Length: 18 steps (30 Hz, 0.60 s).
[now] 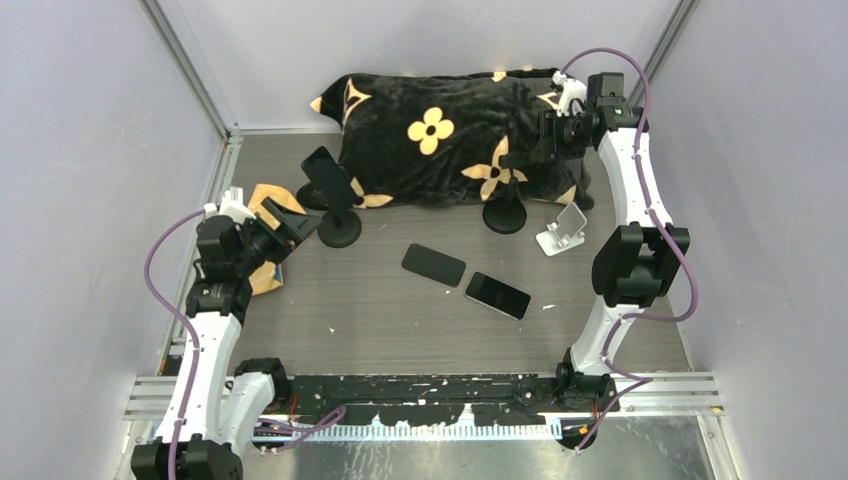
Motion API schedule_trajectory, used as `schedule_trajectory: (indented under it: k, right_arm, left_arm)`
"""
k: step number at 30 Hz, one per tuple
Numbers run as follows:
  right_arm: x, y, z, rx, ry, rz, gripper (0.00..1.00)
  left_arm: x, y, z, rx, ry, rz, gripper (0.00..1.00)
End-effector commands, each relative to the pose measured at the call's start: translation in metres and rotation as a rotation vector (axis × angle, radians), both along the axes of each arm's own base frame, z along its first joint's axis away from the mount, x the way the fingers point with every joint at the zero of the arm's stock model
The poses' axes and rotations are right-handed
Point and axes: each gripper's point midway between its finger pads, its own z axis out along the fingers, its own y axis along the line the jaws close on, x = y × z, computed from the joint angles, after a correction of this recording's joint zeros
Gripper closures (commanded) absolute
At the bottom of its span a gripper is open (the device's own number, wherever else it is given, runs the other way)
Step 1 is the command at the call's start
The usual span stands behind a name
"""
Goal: Place the phone on the phone stand
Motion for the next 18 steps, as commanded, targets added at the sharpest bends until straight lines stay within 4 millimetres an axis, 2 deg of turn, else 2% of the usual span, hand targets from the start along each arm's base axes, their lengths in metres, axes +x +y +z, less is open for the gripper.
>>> schedule_trajectory:
  k: [1, 10, 18]
  right_arm:
    - [0.002, 0.007, 0.016, 0.007, -0.044, 0.083, 0.44]
    - [0.009, 0.012, 0.010, 0.029, -0.028, 0.112, 0.47]
    - [0.010, 0.015, 0.003, 0.040, 0.000, 0.136, 0.59]
  left_arm:
    - [0.002, -0.002, 0.010, -0.018, -0.028, -0.015, 0.18]
    - [0.003, -0.003, 0.011, -0.024, -0.027, -0.020, 0.18]
    - [0.002, -0.005, 0.011, -0.027, -0.025, -0.028, 0.18]
